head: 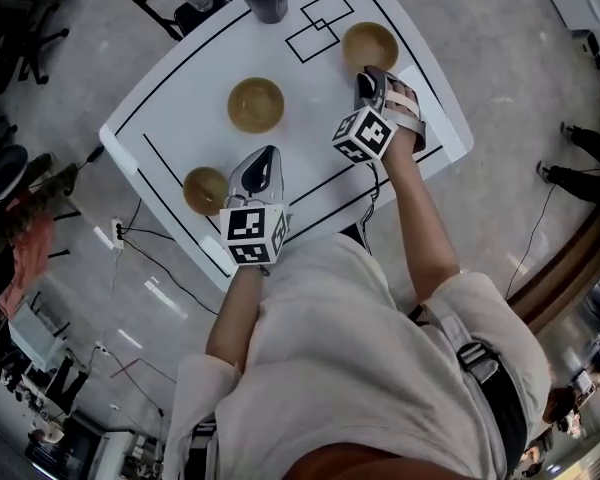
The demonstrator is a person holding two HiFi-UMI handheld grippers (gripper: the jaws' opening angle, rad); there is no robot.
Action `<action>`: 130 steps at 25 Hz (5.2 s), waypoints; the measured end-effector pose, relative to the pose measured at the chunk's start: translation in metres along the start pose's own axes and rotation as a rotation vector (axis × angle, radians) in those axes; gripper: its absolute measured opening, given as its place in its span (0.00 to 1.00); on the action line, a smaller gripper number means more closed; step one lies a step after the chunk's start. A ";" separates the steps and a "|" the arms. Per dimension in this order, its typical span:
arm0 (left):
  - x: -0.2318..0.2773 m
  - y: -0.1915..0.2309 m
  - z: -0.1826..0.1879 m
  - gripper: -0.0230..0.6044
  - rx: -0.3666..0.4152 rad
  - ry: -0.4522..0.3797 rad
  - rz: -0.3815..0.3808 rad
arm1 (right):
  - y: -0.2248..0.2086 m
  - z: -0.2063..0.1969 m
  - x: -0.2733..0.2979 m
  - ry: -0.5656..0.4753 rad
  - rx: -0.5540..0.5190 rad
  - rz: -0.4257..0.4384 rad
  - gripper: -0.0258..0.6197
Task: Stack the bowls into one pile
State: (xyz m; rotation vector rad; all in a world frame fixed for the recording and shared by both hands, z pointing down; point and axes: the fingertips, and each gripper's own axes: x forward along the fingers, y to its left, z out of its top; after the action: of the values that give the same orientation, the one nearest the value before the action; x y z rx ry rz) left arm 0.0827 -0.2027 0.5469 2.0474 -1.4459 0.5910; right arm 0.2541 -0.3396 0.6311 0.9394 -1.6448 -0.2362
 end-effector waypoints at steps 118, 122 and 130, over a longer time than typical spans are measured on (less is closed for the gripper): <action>-0.143 0.108 -0.037 0.04 -0.145 -0.167 0.235 | 0.173 0.180 -0.119 -0.316 -0.209 0.273 0.10; -0.144 0.106 -0.037 0.04 -0.150 -0.164 0.239 | 0.170 0.180 -0.121 -0.332 -0.191 0.290 0.15; -0.154 0.111 -0.059 0.04 -0.190 -0.126 0.260 | 0.168 0.186 -0.144 -0.424 -0.097 0.283 0.09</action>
State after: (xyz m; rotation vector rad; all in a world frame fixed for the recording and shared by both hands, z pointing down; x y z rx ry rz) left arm -0.0741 -0.0844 0.5136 1.7911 -1.7874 0.4127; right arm 0.0143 -0.1910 0.5693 0.5971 -2.1115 -0.3335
